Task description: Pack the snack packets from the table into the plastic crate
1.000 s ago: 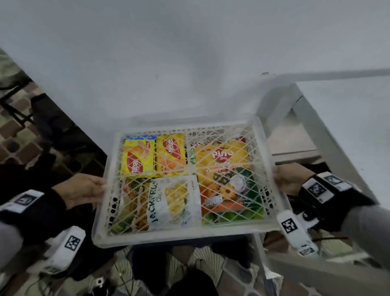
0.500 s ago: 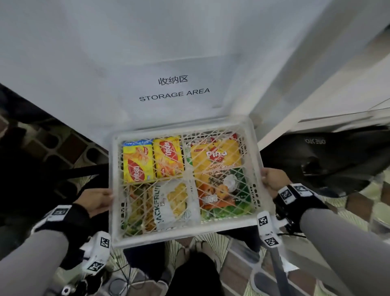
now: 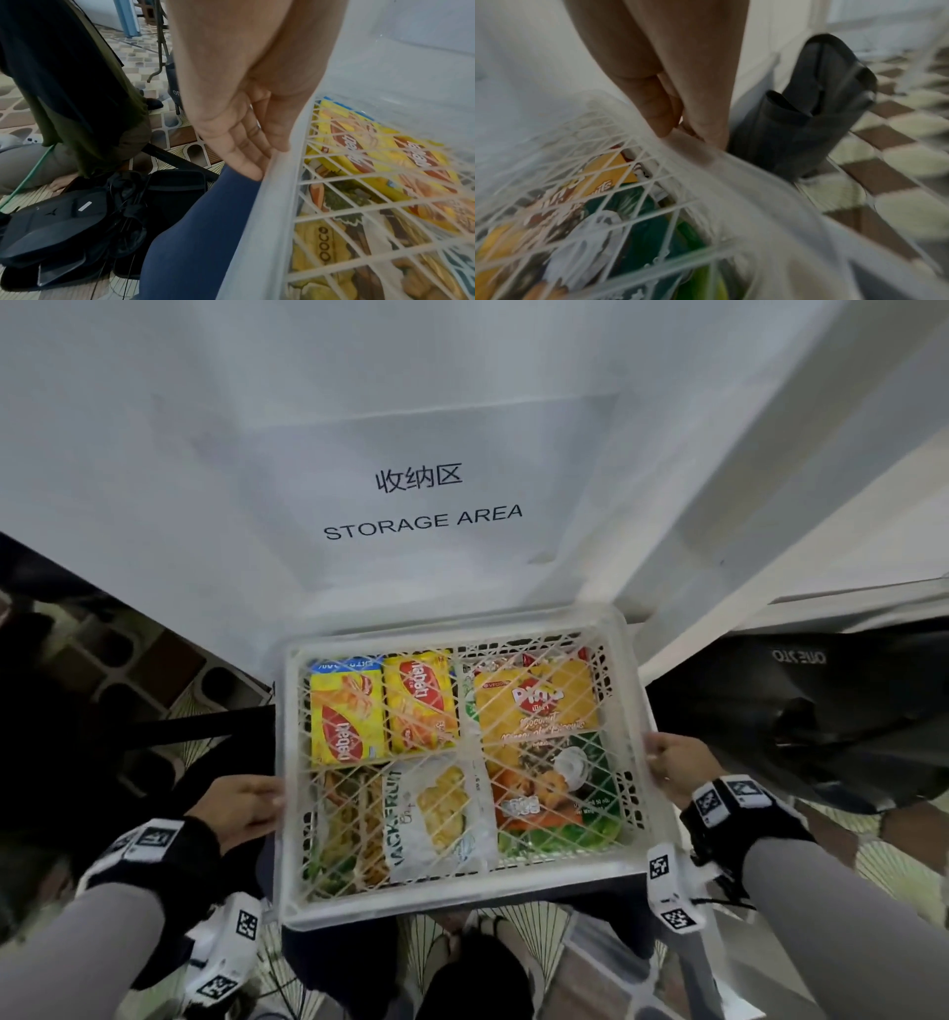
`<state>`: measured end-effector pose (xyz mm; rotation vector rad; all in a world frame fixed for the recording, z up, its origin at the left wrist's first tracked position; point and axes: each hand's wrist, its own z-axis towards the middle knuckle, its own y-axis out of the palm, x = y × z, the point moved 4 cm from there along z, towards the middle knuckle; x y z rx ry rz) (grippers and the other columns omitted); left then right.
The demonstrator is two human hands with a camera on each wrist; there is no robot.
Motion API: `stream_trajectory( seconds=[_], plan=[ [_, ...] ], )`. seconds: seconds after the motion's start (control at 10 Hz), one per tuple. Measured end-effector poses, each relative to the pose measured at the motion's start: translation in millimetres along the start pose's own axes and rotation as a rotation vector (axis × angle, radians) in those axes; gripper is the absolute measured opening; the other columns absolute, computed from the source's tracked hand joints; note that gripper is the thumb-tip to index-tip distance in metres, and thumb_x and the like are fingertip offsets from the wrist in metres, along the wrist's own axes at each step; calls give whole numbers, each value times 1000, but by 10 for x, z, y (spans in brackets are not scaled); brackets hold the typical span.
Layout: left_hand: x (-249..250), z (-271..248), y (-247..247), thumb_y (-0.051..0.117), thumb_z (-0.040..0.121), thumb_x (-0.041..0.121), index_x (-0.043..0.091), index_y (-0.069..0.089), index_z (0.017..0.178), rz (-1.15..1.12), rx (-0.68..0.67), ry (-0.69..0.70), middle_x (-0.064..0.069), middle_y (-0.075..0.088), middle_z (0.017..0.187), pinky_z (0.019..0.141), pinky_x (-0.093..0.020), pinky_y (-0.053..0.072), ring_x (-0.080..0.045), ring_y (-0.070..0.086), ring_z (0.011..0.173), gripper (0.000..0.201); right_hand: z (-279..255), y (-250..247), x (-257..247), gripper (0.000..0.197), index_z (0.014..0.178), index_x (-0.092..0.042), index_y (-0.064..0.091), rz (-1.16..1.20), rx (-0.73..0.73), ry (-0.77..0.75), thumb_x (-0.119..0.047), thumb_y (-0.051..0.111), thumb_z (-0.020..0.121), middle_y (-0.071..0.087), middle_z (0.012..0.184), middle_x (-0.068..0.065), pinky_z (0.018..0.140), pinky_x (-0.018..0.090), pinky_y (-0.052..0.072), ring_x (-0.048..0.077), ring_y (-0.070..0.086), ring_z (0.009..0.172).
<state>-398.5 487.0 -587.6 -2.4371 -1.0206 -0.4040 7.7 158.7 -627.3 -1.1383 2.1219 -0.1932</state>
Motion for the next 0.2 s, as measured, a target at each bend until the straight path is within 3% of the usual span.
stream_trajectory(
  seconds=[0.1, 0.2],
  plan=[
    [63, -99, 37, 42, 92, -15, -11, 54, 117, 12, 0, 51, -20, 58, 104, 61, -21, 54, -25, 56, 83, 28, -5, -32, -101, 33, 109, 0, 66, -41, 16, -28, 10, 47, 84, 61, 113, 20, 99, 49, 44, 36, 56, 106],
    [28, -303, -33, 45, 93, -10, -4, 51, 119, -12, 41, 25, -20, 58, 94, 73, -33, 47, -28, 57, 83, 27, -74, -126, -91, 29, 111, 1, 63, -38, 96, -7, 6, 53, 84, 53, 119, 15, 101, 41, 40, 34, 50, 114]
  ],
)
